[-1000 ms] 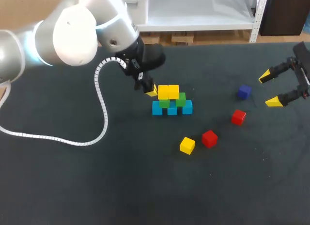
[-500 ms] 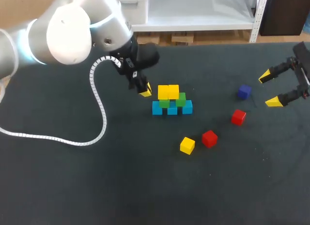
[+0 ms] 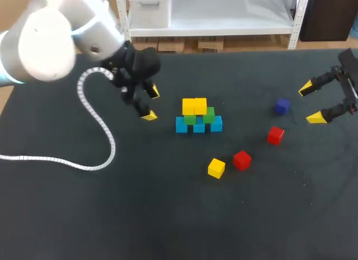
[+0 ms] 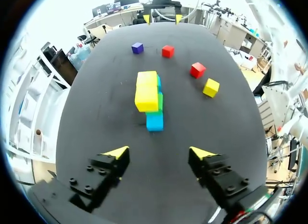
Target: Place the blue cubes, place green cubes on the blue cubes, place the yellow cubes on the green cubes, then place the red cubes on the yellow cubes, and place purple cube on the red cubes.
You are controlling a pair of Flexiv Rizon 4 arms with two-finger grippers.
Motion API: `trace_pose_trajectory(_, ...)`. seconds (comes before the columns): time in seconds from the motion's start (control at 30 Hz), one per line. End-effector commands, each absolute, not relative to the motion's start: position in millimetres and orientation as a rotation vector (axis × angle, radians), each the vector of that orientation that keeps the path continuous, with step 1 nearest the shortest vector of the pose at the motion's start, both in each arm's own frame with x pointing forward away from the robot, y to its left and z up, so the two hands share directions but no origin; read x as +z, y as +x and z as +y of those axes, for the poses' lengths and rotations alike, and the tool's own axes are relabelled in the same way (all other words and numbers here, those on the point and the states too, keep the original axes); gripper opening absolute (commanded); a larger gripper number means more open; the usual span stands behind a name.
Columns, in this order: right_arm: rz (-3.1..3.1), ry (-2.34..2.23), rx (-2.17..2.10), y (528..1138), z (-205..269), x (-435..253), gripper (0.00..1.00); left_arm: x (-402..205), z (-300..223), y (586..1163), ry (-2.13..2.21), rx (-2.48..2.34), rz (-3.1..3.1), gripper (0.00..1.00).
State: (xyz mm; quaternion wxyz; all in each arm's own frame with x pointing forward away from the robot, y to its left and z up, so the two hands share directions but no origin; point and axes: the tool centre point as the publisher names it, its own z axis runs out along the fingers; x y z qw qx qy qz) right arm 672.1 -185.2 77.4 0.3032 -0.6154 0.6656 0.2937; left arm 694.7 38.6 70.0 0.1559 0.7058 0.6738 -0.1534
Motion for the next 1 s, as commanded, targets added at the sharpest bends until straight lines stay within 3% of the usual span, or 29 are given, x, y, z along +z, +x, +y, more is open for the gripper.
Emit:
trace_pose_trajectory(0.03,1.761,-1.631,0.78,673,-185,77,1.0,78,74,671,1.928,-0.463,1.856,1.0)
trace_pose_trajectory(0.43,1.761,-1.631,0.78,673,-185,77,1.0,85,120,657,1.883,-0.536,1.819,1.0)
trace_pose_trajectory(1.0,1.761,-1.631,0.78,673,-185,77,1.0,89,125,656,1.974,-0.543,1.773,1.0)
